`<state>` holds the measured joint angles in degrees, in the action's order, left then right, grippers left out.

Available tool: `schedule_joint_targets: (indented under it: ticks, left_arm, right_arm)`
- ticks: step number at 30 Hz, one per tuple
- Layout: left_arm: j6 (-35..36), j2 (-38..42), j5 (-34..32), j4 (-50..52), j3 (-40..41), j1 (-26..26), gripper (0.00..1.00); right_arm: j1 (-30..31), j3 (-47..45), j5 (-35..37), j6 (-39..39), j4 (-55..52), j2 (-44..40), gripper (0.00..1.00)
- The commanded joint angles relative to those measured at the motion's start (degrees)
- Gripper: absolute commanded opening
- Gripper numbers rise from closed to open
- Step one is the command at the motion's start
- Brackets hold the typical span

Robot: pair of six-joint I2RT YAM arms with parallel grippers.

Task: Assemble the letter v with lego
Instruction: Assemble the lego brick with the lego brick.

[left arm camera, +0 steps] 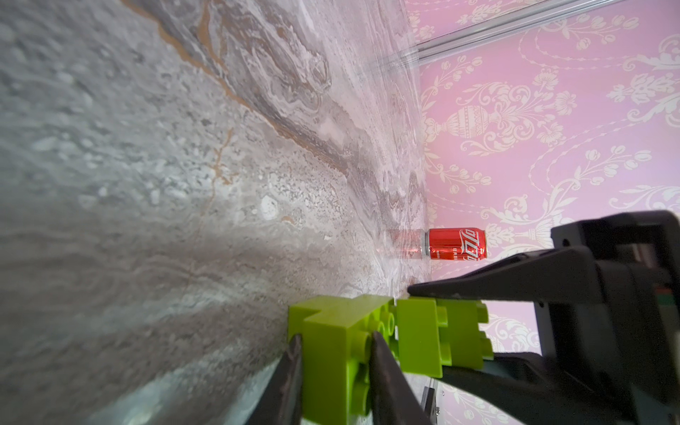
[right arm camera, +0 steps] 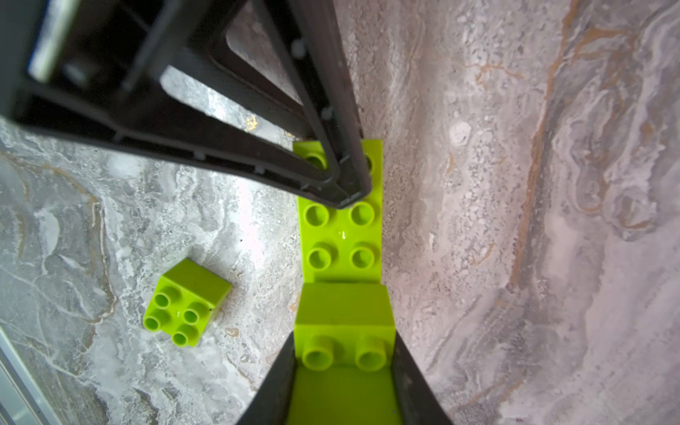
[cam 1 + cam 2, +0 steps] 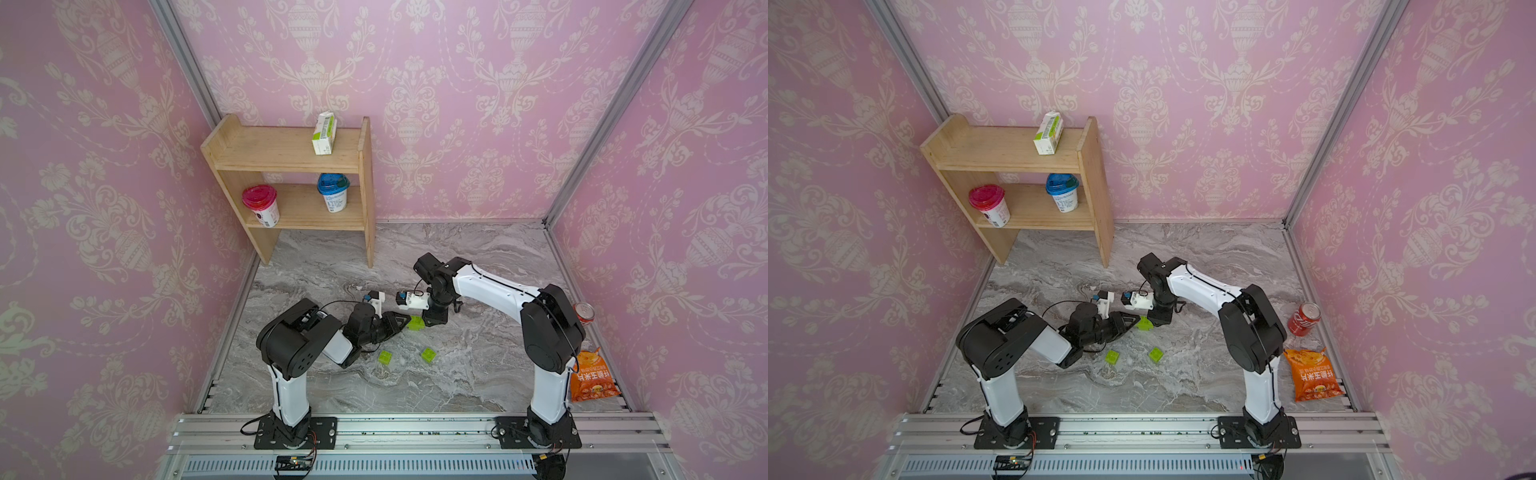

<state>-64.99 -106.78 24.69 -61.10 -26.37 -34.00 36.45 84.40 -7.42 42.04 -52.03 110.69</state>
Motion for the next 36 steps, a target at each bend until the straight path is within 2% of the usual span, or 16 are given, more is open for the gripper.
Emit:
schedule_joint_targets:
  ticks: [1, 16, 27, 36]
  left_arm:
    - [2.33, 0.7, -1.92, 4.13, -0.24, -0.45, 0.27]
    - [2.31, 0.45, -2.36, 4.27, -0.32, -0.44, 0.26]
    - [1.95, -0.56, -2.56, 3.03, 0.15, -0.45, 0.26]
    - [1.77, -1.03, -2.54, 2.4, 0.1, -0.53, 0.25]
  right_arm:
    - [0.62, 0.85, 1.01, 1.29, -3.61, 2.22, 0.0]
    - [2.09, 6.09, 5.4, 1.91, -10.41, 7.97, 0.0]
    - [3.34, 6.16, 4.31, -0.68, -8.98, 11.16, 0.0]
    - [3.35, 6.19, 5.25, -0.65, -8.32, 9.5, 0.0]
